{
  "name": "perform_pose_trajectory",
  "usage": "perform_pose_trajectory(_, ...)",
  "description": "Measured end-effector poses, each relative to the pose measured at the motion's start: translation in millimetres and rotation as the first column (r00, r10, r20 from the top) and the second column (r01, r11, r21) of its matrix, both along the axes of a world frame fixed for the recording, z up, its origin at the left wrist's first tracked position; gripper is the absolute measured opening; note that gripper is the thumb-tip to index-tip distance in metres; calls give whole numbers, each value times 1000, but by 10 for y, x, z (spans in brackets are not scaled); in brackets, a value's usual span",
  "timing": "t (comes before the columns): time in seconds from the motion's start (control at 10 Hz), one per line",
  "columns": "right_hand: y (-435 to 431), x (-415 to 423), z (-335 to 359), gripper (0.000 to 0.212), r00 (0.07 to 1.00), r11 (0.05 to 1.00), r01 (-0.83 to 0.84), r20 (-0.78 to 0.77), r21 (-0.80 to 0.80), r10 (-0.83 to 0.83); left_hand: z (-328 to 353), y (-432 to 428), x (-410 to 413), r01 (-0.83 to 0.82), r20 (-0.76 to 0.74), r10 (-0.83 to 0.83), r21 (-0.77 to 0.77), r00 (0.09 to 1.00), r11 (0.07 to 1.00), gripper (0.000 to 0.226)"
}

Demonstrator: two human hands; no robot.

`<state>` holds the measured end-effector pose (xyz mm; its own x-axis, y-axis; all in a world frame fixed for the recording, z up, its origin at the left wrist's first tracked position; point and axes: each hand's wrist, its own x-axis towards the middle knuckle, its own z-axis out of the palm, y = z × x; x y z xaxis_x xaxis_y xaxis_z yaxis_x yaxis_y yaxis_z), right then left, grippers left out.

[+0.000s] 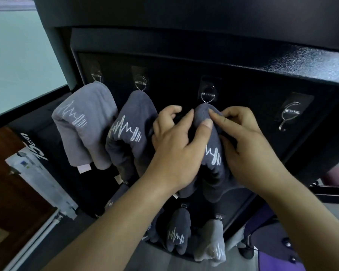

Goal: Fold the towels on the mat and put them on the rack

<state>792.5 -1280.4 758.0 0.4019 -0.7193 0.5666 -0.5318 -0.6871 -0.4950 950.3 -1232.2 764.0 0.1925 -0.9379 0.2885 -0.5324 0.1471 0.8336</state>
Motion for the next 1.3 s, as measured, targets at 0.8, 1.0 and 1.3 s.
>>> perform_pose_trajectory(0.8,106,-207,-298,55,987,961,-163,33,221,160,-218,89,42,187,-334,-159,53,929,981,74)
perform_pose_trajectory(1.0,109,-241,-368,56,980,956,-200,59,215,192,-186,206,23,205,-411,-169,45,896,978,74)
perform_pose_trajectory(1.3,364,-500,-946,45,977,983,22,207,182,-61,-585,605,31,159,-363,-146,4,920,987,87)
